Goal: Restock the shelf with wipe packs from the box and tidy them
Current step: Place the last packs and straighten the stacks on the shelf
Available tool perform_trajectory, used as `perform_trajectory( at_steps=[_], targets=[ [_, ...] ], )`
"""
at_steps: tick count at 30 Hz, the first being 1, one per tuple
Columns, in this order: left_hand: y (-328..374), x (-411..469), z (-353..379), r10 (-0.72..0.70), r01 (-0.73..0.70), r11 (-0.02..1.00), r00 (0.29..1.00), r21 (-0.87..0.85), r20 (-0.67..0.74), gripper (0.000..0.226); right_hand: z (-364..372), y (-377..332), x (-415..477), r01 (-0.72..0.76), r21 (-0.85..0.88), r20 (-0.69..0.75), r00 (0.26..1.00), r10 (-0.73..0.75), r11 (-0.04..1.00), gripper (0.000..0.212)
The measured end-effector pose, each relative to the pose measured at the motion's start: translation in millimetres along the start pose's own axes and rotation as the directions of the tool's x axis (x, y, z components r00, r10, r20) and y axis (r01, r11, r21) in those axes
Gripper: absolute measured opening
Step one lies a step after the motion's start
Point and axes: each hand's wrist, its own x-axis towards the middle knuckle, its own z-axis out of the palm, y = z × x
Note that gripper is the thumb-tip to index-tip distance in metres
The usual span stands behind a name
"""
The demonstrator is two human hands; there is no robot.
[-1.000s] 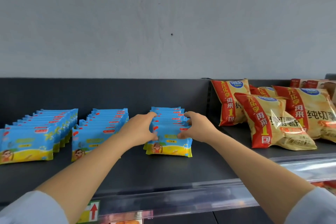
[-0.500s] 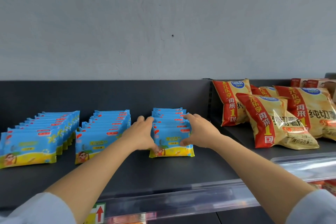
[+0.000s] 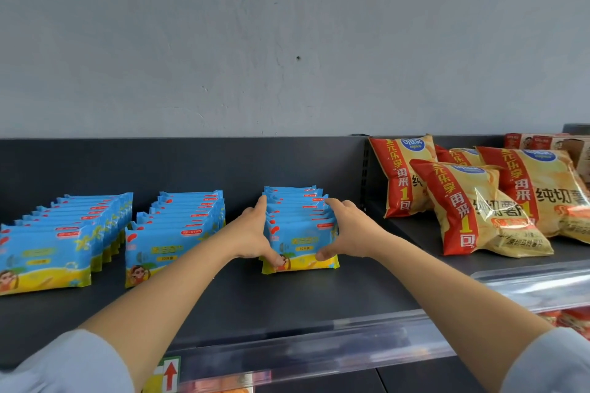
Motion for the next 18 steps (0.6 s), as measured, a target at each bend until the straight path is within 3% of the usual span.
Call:
perform_trajectory(
  at_steps=[5,10,18],
  targets=[
    [2,5,-2,-0.024,0.027,0.998,0.998,-0.06,0.05,0.139,-6,0,6,-0.07,0.148,0.114,0.992,0.054,0.987,0.1],
    [-3,12,0,-0.008,0.018,0.989,0.998,-0.146,0.067,0.136,-2,0,14,-0.102,0.161,0.106,0.991,0.085,0.982,0.088],
    [-7,11,-1,0.046,-0.043,0.991,0.999,-0.125,0.02,0.141,-3,4,15,-0.072,0.2,0.155,0.987,0.041,0.977,0.096]
  ],
)
